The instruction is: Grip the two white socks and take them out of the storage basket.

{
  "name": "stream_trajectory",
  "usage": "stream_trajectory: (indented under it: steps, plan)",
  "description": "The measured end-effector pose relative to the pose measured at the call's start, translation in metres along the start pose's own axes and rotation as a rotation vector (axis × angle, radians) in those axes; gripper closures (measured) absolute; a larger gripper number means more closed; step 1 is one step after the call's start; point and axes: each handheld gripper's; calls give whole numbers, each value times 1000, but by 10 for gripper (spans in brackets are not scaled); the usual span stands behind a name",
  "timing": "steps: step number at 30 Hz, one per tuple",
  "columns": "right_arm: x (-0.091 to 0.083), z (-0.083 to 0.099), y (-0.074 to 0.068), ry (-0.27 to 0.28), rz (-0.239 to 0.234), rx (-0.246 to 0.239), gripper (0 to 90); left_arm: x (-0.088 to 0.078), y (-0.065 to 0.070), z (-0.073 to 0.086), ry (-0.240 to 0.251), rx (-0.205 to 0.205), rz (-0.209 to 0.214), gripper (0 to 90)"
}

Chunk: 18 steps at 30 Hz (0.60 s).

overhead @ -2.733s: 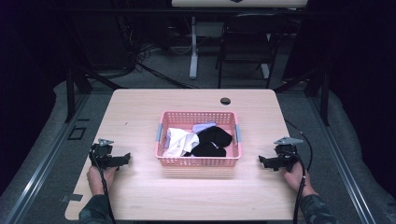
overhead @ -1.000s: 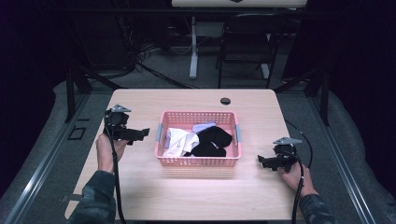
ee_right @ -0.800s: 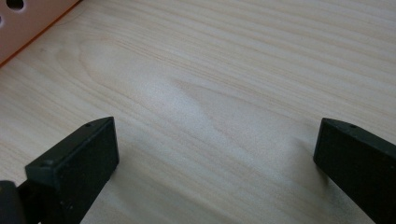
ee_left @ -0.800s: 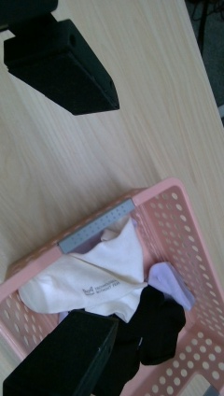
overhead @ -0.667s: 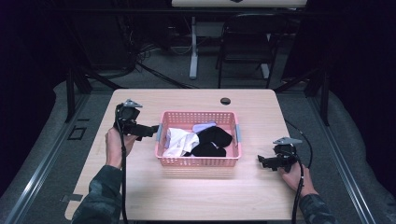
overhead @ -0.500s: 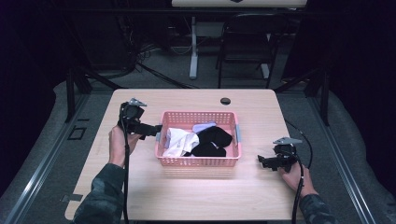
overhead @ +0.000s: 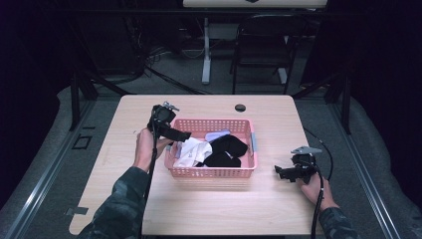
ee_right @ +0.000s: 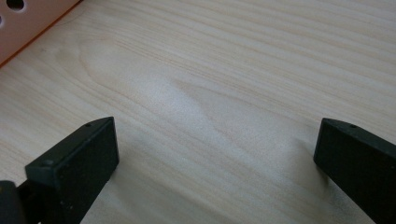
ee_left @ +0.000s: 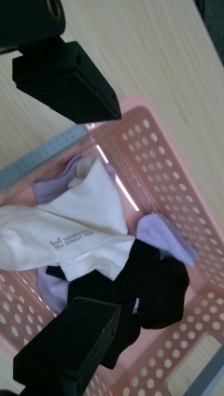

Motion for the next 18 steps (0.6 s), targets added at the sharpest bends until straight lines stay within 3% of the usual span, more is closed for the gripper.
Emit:
stream_trajectory:
  steps: [8, 11, 18]
  plan:
    - [0, 0, 1, 2, -7, -4, 0, 27, 3, 4, -75, -16, 39, 219]
    - [0, 0, 1, -3, -7, -9, 0, 35, 9, 5, -103, -2, 53, 260]
    - [0, 0, 1, 4, -4, -7, 0, 53, 13, 15, -208, 3, 86, 422]
Point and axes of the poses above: each handheld gripper's, and its own axes: x roughly forward along the jaws, z roughly out of its underside, y roughly to its right, and after that the axes turned 15 degrees about y, right-handed
